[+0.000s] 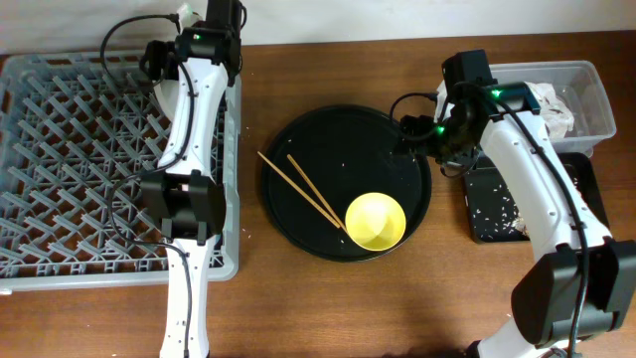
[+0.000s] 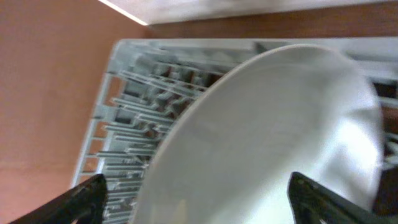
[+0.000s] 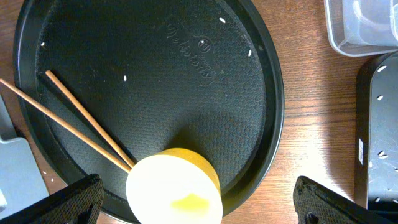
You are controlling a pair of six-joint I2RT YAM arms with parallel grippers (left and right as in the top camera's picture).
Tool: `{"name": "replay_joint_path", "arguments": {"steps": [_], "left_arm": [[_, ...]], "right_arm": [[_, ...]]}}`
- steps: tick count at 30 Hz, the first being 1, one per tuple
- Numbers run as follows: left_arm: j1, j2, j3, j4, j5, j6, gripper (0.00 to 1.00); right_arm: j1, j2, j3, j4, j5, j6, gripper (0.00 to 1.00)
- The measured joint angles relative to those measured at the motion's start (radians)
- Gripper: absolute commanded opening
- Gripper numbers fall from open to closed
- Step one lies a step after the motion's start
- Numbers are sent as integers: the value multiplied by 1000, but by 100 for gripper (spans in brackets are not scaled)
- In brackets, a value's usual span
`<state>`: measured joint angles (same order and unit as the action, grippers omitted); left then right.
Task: Sort waste into correct bins and load items into the dishwasher rack
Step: 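Release the plate in the rack and move the right gripper toward the yellow bowl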
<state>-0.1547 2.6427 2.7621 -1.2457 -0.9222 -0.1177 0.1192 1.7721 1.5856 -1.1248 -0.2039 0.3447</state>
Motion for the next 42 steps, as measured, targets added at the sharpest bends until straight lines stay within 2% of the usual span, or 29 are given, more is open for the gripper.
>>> {"name": "replay_joint_path", "arguments": {"steps": [3,11,14,18,21,25,28,34,37,42], "left_arm": [[0,0,80,-39,108,2,99],[-5,-121,341,-304,685,2,99],[-8,-182,372,-421,872,2,98],[-10,-192,367,-439,1093,40,93],[-24,-191,361,-441,1192,58,93],[-63,-195,350,-441,1247,69,94],[-102,-262,232,-436,1257,77,94],[-142,-549,-175,-441,1201,84,94],[-141,-650,-348,-415,1188,76,93],[-145,-689,-661,-239,1194,63,89]], "right_arm": [[0,0,0,0,0,-1,99],[0,0,0,-5,-4,-1,100],[0,-6,7,-51,-7,-7,100],[0,-77,41,-103,-2,-17,100],[0,-204,72,-150,24,-20,100],[0,-375,92,-219,81,-27,99],[0,-436,94,-248,123,-27,99],[0,-391,86,-247,139,-8,97],[5,-328,49,-209,95,0,85],[84,-193,-24,-145,61,12,69]]}}
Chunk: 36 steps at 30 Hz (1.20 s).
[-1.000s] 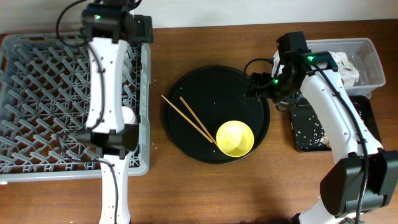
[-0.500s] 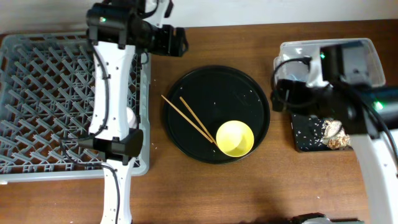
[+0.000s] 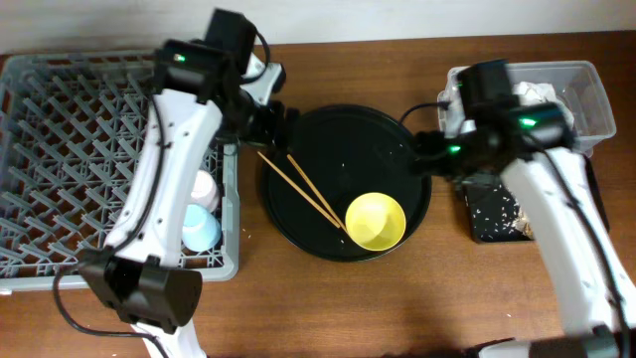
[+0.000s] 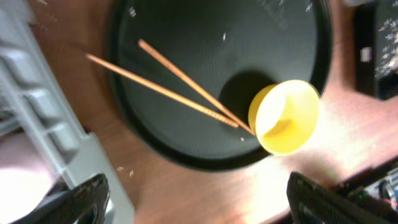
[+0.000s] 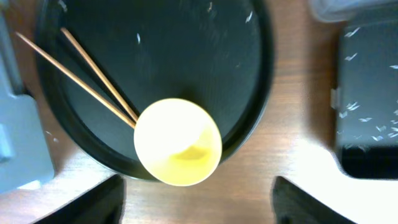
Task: Sort waste into correct bins and load items into the dishwasher rack
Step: 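Release the plate in the rack and move the right gripper toward the yellow bowl, then grasp the yellow bowl rim with the right gripper and lift it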
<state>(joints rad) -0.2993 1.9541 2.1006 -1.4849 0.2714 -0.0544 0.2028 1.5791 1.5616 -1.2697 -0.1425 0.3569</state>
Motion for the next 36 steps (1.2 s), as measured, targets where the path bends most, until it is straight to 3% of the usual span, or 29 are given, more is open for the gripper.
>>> {"name": "replay_joint_path", "arguments": {"steps": [3,7,8,11,15,17,23,26,36], "left_arm": [[-3,8,-170,95,27,-11,89],[-6,8,-251,162,46,-21,89],[-10,8,-258,174,50,-22,82],[-30,8,-261,195,58,-32,80],[-92,8,-262,227,48,-56,76],[-103,8,-263,245,21,-69,75],[-46,8,-265,274,-61,-111,75],[-26,8,-265,279,-71,-122,75],[-27,8,-265,297,-71,-123,75]], "right_arm": [[43,88,-42,19,-10,3,66],[52,159,-91,34,-14,2,66],[52,170,-97,37,-13,2,66],[52,180,-102,46,-13,2,65],[52,180,-114,100,-13,2,53],[52,180,-135,126,-13,5,51],[52,182,-276,235,-13,3,47],[52,183,-332,274,-13,3,40],[52,183,-365,316,22,2,27]]}}
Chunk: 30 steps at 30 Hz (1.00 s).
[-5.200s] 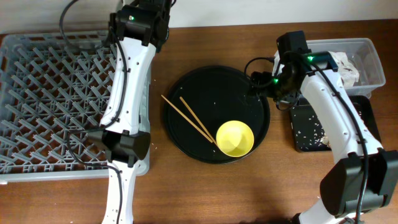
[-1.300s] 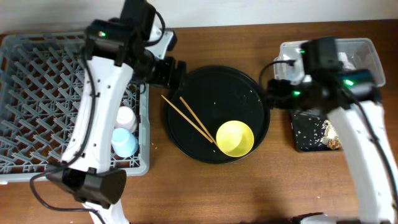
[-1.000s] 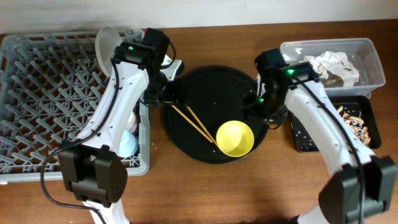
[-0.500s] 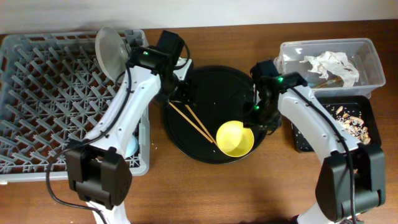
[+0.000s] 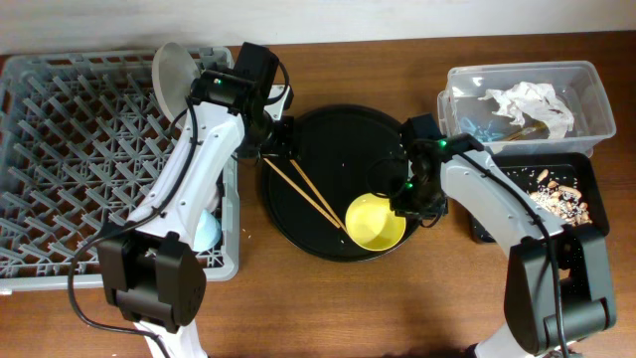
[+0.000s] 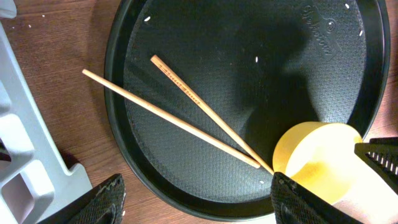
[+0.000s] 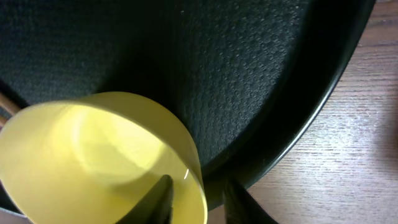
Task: Sort waste into correct bins and load items into the dishwasher rack
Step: 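Grasp the yellow bowl rim with the right gripper and lift it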
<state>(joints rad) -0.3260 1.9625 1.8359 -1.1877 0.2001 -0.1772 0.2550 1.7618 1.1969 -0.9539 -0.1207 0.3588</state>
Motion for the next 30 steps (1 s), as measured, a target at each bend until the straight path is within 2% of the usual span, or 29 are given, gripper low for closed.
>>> {"name": "replay_joint_path", "arguments": {"steps": [18,27,30], "left_arm": [[0,0,0,18,-3,-4,74],[0,0,0,24,-3,-7,75],[0,0,0,24,-3,-7,74]], "right_arm": [[0,0,-12,35,8,0,23],[0,47,-13,98,3,8,5],[-2,58,-13,145,-28,8,4]]}}
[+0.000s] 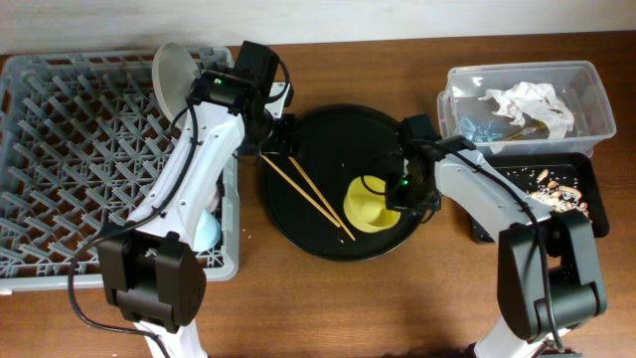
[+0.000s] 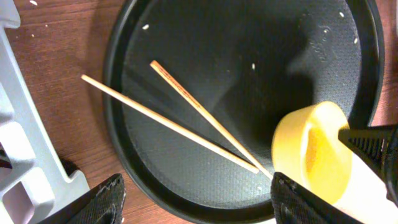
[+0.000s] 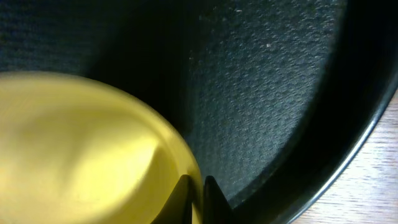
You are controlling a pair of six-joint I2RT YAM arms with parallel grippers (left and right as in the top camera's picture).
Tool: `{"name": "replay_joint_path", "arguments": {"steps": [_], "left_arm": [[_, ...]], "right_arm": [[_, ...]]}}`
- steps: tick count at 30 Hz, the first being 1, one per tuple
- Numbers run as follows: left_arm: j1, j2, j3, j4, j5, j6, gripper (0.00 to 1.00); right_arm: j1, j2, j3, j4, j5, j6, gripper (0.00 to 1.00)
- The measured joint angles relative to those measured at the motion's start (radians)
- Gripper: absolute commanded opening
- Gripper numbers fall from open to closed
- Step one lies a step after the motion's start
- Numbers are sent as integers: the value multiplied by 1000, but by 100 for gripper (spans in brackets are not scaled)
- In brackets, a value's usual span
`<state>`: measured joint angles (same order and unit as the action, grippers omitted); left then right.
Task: Sort waste into correct bins and load items into the dishwasher rack
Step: 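Grasp the yellow bowl rim with the right gripper and lift it, then pass the yellow bowl to the left gripper and retract the right gripper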
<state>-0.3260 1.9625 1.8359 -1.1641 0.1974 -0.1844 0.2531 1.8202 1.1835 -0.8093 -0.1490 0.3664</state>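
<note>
A yellow bowl point(image 1: 370, 207) sits tilted on its edge in the right half of the round black tray point(image 1: 338, 129). My right gripper point(image 1: 399, 191) is shut on its rim, and in the right wrist view the fingertips point(image 3: 186, 190) pinch the bowl's wall point(image 3: 81, 143). Two wooden chopsticks point(image 1: 310, 199) lie crossed in the tray's left half, also seen as chopsticks point(image 2: 170, 124). My left gripper point(image 1: 276, 131) hovers open over the tray's left edge, holding nothing. The left wrist view shows the bowl point(image 2: 311, 158) below right.
A grey dishwasher rack point(image 1: 89, 169) fills the left, with a white plate point(image 1: 169, 70) standing at its back corner and cups point(image 1: 204, 227) near its front right. A clear bin of paper waste point(image 1: 522, 94) and a black bin with crumbs point(image 1: 542, 194) stand at the right.
My right gripper, then open astride the yellow bowl's rim, is now shut on it, and the bowl has tipped up onto its edge. The left gripper has barely shifted.
My left gripper was at the rack's back corner with the white plate before it, the right open over the tray. Then the left was open over the tray. Later the plate stood in the rack, the right gripper straddled the bowl's rim, and now grips it.
</note>
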Motion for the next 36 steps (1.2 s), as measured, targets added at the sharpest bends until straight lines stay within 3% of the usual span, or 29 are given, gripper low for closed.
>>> {"name": "replay_joint_path", "arguments": {"steps": [4,8,15,22,29,36], "left_arm": [[0,0,0,0,0,0,75],[0,0,0,2,8,0,75],[-3,0,0,3,58,0,75],[-96,0,-50,93,103,-1,75],[-137,2,-220,259,109,-45,68],[-150,16,-296,347,98,-74,68]], "right_arm": [[0,0,4,86,-53,1,6],[0,5,31,114,-82,6,42],[-1,14,162,49,-139,1,67],[-102,11,337,-142,-147,-32,71],[-256,10,346,-260,-116,-83,72],[-283,10,346,-313,-94,-111,73]]}}
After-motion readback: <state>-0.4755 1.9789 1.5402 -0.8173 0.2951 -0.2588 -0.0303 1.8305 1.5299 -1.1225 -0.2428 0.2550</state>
